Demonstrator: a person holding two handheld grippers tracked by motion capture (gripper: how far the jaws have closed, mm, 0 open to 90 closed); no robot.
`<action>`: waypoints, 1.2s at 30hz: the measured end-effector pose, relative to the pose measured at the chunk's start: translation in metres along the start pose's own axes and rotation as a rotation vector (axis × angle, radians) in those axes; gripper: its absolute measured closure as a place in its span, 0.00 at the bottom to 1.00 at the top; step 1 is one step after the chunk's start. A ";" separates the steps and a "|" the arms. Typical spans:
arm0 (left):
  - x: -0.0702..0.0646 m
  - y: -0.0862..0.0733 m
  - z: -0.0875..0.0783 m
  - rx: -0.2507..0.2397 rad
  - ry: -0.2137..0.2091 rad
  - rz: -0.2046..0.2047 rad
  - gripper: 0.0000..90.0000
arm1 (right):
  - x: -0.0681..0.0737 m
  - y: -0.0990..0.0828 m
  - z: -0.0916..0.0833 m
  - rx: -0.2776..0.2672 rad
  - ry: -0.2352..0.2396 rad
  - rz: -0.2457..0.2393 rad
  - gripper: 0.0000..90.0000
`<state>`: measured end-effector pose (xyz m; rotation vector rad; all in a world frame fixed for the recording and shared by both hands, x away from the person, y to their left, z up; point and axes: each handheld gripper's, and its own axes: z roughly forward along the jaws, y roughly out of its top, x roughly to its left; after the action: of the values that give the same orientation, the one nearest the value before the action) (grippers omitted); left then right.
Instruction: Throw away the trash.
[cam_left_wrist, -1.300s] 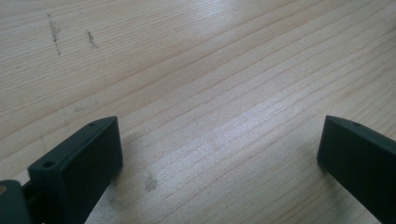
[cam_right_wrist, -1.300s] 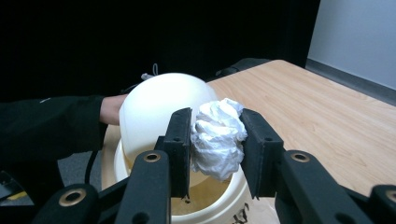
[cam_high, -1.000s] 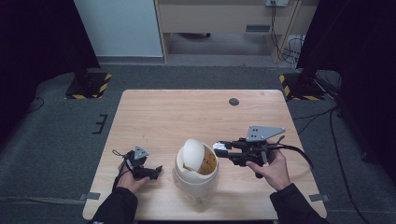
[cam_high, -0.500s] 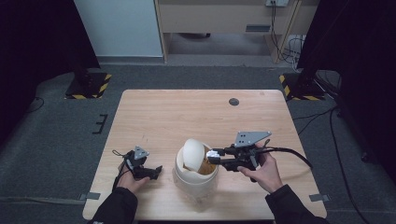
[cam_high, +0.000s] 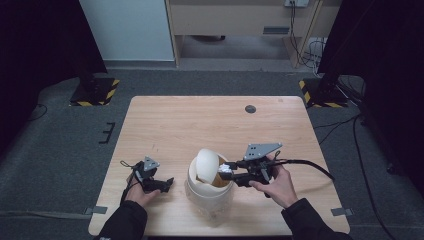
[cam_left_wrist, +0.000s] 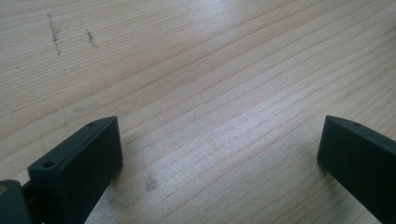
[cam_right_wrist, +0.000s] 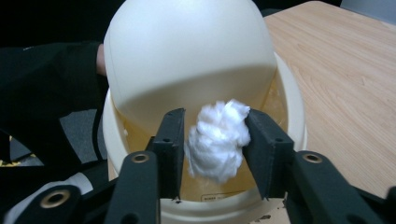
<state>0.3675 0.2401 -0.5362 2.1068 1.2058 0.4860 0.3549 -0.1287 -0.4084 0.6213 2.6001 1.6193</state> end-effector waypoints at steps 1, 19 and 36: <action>0.000 0.000 0.000 0.000 0.000 0.000 0.00 | 0.000 0.000 0.000 -0.006 -0.002 0.002 0.64; 0.000 0.000 0.000 0.000 0.000 0.000 0.00 | -0.040 -0.008 -0.043 -0.130 -0.245 0.085 0.41; 0.000 0.000 0.000 0.000 0.000 0.000 0.00 | -0.099 -0.072 -0.050 0.003 -0.438 0.201 0.27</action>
<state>0.3675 0.2401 -0.5362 2.1071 1.2057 0.4861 0.4123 -0.2332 -0.4663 1.1244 2.2787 1.3307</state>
